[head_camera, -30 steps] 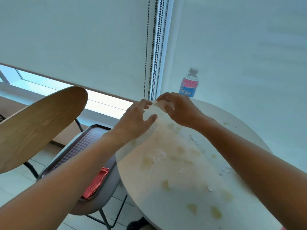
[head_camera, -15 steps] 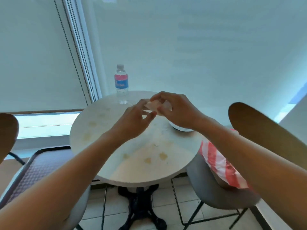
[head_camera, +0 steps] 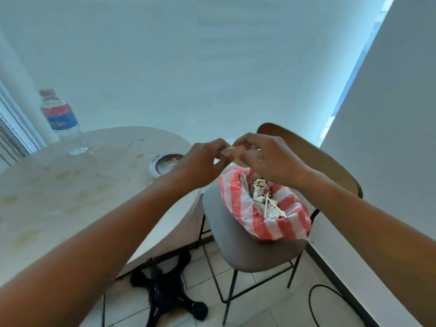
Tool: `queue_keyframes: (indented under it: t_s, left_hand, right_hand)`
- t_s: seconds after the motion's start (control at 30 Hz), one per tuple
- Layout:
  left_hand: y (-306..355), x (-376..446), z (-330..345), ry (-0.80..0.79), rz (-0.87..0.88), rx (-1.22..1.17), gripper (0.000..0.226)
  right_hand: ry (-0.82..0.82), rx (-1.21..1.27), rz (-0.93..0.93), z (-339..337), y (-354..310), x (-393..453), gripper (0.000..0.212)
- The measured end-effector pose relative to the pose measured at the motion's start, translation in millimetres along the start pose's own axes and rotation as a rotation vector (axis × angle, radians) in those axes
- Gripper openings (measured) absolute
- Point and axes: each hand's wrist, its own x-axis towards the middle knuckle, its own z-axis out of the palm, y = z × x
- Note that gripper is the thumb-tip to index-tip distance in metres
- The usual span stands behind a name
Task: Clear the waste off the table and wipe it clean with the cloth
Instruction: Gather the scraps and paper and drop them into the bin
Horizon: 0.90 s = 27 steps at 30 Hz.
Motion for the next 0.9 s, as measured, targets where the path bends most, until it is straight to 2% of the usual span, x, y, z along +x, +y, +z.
queue_keyframes:
  t_s: [0.17,0.37,0.6,0.8,0.9]
  left_hand:
    - [17.2,48.9,69.4,-0.109,-0.001,0.112,0.019]
    - [6.7,79.4,160.2,-0.243,-0.121,0.180,0.016]
    - [-26.3,81.7,231.8,-0.410,-0.250,0.144,0.020]
    - [-40.0,77.1,254.2,-0.431,-0.245,0.131,0.028]
    - [-42.5,75.2,254.4,-0.426,-0.228,0.155,0.037]
  right_hand:
    - [0.000,-0.054,0.031,-17.4,98.4,-10.2,0.015]
    - [-0.150,-0.035,0.152,1.3,193.5,-25.3,0.015]
    - [-0.262,-0.063,0.172,42.1,255.9,-36.6,0.020]
    - [-0.313,-0.035,0.250,56.0,281.4,-45.8,0.029]
    - [-0.343,-0.049,0.281,53.7,282.1,-47.0,0.044]
